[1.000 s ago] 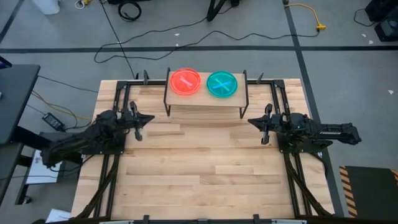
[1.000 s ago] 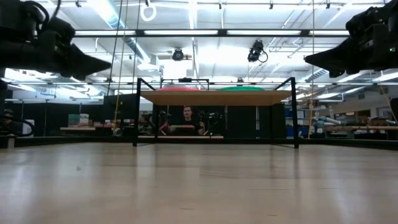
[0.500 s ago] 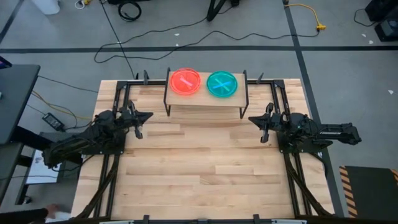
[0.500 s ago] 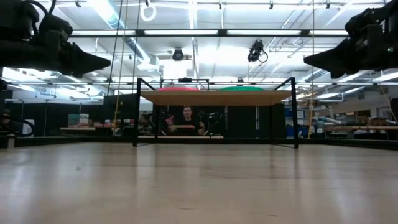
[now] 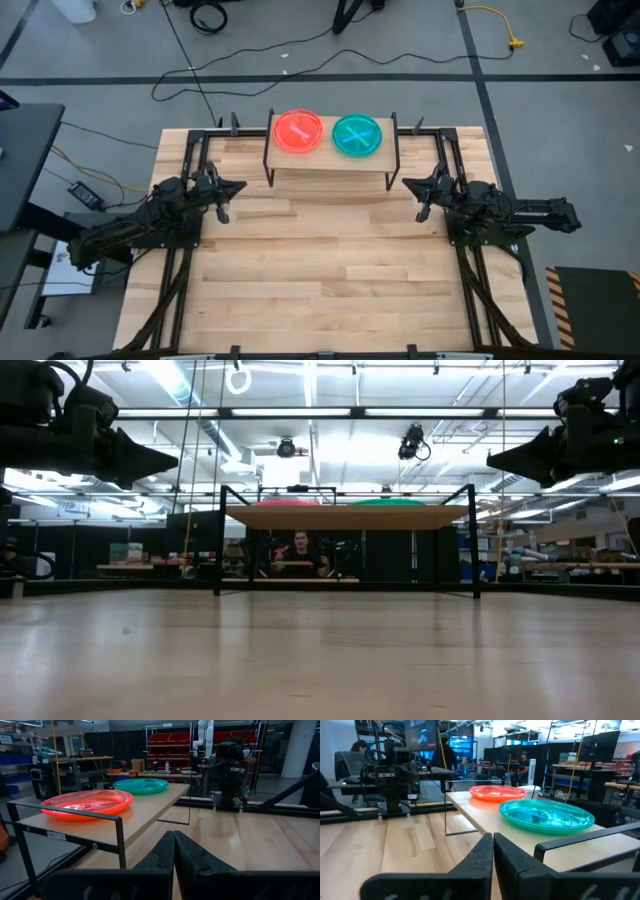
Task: Place and stack plates onto a shelf
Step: Return to Home Position
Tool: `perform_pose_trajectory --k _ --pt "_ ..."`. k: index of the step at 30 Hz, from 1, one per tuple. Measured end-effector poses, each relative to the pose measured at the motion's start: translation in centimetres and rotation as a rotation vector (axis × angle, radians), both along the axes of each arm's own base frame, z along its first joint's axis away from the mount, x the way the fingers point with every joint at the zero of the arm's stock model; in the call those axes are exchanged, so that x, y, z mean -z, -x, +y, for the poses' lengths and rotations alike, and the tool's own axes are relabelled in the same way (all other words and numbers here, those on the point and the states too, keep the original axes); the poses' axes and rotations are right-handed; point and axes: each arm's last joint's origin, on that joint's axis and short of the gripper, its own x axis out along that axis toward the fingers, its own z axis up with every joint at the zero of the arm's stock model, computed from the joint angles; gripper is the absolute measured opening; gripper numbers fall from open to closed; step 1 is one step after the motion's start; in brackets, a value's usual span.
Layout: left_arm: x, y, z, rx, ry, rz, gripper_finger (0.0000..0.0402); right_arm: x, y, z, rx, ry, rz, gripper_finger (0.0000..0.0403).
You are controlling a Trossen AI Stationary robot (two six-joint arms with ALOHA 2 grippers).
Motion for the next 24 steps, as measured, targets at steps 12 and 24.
perform_pose_trajectory --k 12,24 --pt "-0.12 0.00 -0.01 0.005 -0.006 -0.012 0.0011 -0.04 0.00 0.00 0.000 0.017 0.005 0.0021" --pt "-0.33 0.01 -0.02 0.005 -0.015 -0.032 0.0011 -0.03 0.00 0.01 -0.001 0.017 0.005 0.0022"
